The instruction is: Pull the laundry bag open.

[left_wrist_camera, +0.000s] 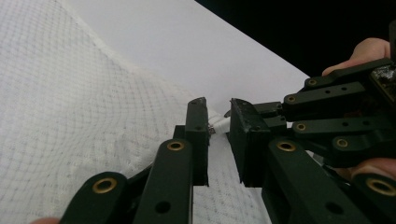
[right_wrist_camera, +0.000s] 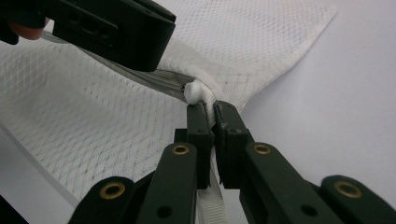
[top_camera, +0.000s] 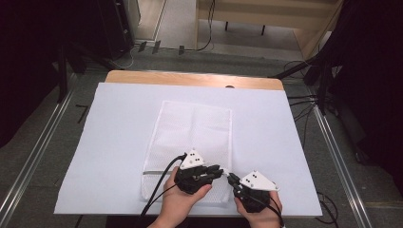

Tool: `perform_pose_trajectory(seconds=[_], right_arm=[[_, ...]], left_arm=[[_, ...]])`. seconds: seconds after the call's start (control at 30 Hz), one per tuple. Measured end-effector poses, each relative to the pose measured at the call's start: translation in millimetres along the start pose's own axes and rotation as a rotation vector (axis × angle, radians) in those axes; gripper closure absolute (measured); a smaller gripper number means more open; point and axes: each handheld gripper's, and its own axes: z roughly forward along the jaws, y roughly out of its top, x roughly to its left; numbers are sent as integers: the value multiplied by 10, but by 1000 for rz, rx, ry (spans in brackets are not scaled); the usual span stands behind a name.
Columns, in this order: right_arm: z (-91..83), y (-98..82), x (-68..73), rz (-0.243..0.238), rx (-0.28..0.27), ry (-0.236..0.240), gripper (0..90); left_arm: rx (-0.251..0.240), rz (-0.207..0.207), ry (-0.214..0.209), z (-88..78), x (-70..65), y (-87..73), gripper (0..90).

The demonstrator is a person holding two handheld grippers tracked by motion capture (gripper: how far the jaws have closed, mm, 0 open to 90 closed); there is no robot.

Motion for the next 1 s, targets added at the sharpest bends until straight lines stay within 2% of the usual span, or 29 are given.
perform_pose_trajectory(seconds=[0.17, 0.23, 0.27, 0.5, 0.63, 0.9, 1.0], right_arm=[[3, 1, 14, -8, -1, 2, 873], [4, 3, 25, -12, -1, 3, 873], [4, 5, 35, -17, -2, 5, 874], [6, 6, 57, -26, -5, 11, 874], [3, 5, 58, -24, -5, 12, 874], [-1, 6, 42, -24, -10, 12, 874], [-1, 7, 46, -25, -7, 9, 874]], left_arm=[[7, -6, 2, 47, -44, 19, 748], [7, -12, 0, 68, -52, 24, 709], [0, -26, 23, 92, -58, 32, 684], [-1, -79, 50, 166, -33, 73, 609], [10, -82, 47, 185, -45, 57, 606], [9, -75, 37, 93, -51, 23, 619], [15, -93, 32, 97, -18, 4, 613]])
